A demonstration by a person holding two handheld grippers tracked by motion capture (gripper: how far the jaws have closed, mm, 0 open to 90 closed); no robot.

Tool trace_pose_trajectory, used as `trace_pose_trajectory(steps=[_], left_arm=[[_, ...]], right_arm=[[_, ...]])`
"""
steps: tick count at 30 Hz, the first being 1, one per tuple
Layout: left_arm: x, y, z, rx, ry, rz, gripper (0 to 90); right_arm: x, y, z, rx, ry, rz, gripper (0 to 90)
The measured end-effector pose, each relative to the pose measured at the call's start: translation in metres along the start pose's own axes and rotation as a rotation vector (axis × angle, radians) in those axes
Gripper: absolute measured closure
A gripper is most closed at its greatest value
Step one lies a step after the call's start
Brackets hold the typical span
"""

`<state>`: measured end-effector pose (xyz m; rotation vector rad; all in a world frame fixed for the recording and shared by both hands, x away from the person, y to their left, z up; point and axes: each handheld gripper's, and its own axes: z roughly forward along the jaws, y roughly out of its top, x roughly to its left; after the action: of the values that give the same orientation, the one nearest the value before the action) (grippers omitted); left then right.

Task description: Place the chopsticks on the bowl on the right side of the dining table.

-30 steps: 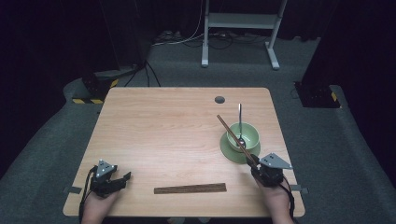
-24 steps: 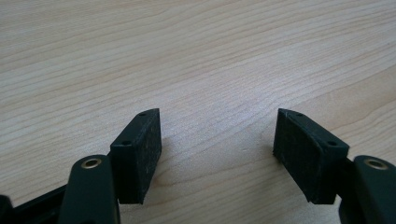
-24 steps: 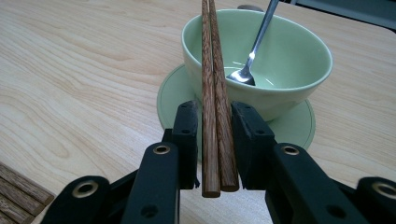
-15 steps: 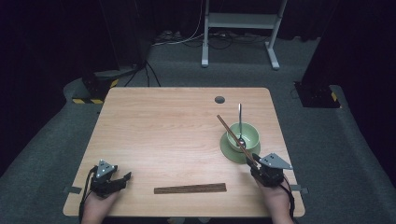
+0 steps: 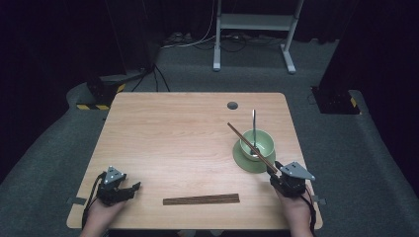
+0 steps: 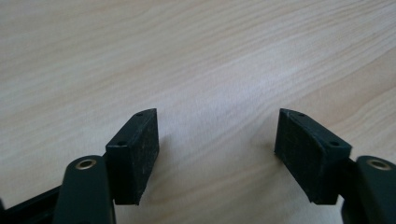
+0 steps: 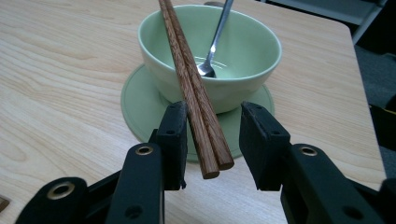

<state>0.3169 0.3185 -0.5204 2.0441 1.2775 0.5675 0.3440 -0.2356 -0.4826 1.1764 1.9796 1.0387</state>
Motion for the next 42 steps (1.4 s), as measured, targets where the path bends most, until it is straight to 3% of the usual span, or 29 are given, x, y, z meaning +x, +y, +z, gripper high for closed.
trace_pose_trajectory(steps=[2, 7, 13, 15, 17, 18, 21, 24, 28, 29, 32, 35, 38, 42], left_arm=[[0.000, 0.010, 0.002, -0.019, -0.022, -0.014, 28.0], [-0.008, 0.036, 0.013, -0.106, -0.128, -0.082, 25.2], [-0.030, 0.060, 0.030, -0.164, -0.231, -0.081, 28.4], [-0.034, 0.064, 0.031, -0.176, -0.235, -0.074, 28.9], [-0.049, 0.075, 0.035, -0.220, -0.188, -0.004, 33.7], [-0.052, 0.079, 0.037, -0.229, -0.187, 0.005, 34.4], [-0.059, 0.087, 0.045, -0.208, -0.222, -0.001, 32.8], [-0.076, 0.101, 0.063, -0.145, -0.245, 0.037, 32.8], [-0.091, 0.116, 0.080, -0.104, -0.288, 0.025, 33.7], [-0.091, 0.116, 0.080, -0.104, -0.288, 0.025, 33.6], [-0.109, 0.134, 0.091, -0.104, -0.283, 0.069, 30.3], [-0.117, 0.142, 0.096, -0.110, -0.282, 0.075, 27.3], [-0.130, 0.157, 0.105, -0.141, -0.278, 0.093, 25.0], [-0.139, 0.170, 0.118, -0.160, -0.265, 0.079, 24.6]], right_arm=[[-0.001, 0.000, -0.001, 0.003, -0.008, 0.002, 61.6], [-0.002, 0.004, -0.003, 0.001, -0.014, 0.023, 61.2], [0.000, 0.003, -0.001, 0.039, -0.033, 0.014, 60.7], [0.000, 0.002, -0.001, 0.045, -0.035, 0.016, 60.5], [0.000, 0.001, 0.000, 0.056, -0.041, 0.016, 60.0], [0.000, 0.000, 0.000, 0.056, -0.041, 0.021, 59.7], [-0.002, 0.000, 0.000, 0.051, -0.045, 0.041, 59.3], [-0.004, -0.001, 0.001, 0.051, -0.044, 0.048, 59.3], [-0.006, -0.003, 0.000, 0.048, -0.044, 0.048, 58.6], [-0.006, -0.003, 0.000, 0.048, -0.044, 0.048, 58.6], [-0.012, -0.003, -0.002, 0.042, -0.051, 0.039, 57.7], [-0.016, -0.003, -0.004, 0.039, -0.057, 0.045, 57.8], [-0.025, -0.002, -0.007, 0.026, -0.067, 0.047, 58.0], [-0.033, -0.001, -0.008, 0.020, -0.081, 0.058, 58.3]])
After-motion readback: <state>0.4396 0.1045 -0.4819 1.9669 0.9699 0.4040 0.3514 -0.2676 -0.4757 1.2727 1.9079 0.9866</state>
